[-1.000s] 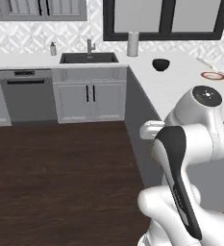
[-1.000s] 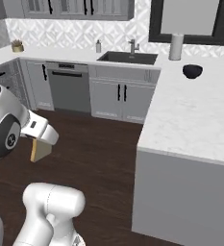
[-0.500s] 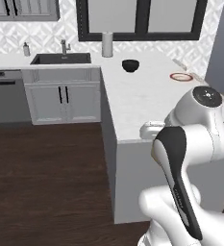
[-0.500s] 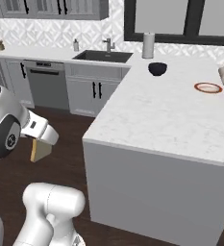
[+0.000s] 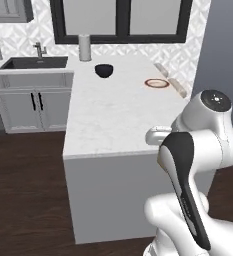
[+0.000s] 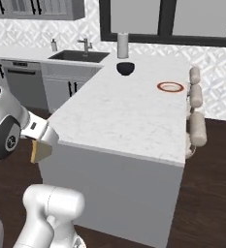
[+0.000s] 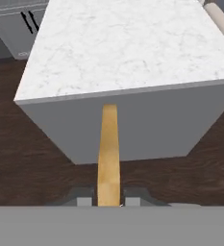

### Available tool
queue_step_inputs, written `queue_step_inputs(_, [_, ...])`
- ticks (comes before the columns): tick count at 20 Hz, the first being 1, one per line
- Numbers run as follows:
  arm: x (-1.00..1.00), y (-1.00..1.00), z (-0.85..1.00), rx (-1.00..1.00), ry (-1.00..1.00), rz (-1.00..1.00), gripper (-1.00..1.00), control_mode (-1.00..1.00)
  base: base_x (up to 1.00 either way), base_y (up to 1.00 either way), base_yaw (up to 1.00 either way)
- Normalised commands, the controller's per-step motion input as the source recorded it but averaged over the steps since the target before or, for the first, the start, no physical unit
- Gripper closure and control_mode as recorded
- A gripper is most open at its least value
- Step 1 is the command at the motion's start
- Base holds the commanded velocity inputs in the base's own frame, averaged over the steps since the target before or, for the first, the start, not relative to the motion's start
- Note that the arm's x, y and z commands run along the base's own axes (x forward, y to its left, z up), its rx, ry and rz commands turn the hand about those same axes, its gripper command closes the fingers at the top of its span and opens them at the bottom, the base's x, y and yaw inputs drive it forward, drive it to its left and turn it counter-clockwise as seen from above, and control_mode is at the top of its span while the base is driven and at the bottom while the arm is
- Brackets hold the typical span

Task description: Start the toaster. Once the lever pops up, take the bread to the plate on the dining counter.

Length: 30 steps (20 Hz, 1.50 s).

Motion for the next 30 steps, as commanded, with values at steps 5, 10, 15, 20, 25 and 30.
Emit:
queue_step_inputs(5, [0.0, 0.0, 0.0, 0.0, 0.0, 0.0, 1.0, 1.0, 0.48, -1.0, 0.0])
queue_step_inputs(10, [0.0, 0.0, 0.0, 0.0, 0.0, 0.0, 1.0, 1.0, 0.53, -1.0, 0.0])
queue_step_inputs(15, [0.0, 0.0, 0.0, 0.0, 0.0, 0.0, 1.0, 1.0, 0.49, -1.0, 0.03])
queue_step_inputs(20, [0.0, 0.0, 0.0, 0.0, 0.0, 0.0, 1.0, 1.0, 0.36, -1.0, 0.12])
queue_step_inputs(25, [0.0, 0.0, 0.0, 0.0, 0.0, 0.0, 1.0, 1.0, 0.34, -1.0, 0.19])
queue_step_inputs(30, [0.0, 0.0, 0.0, 0.0, 0.0, 0.0, 1.0, 1.0, 0.55, -1.0, 0.29])
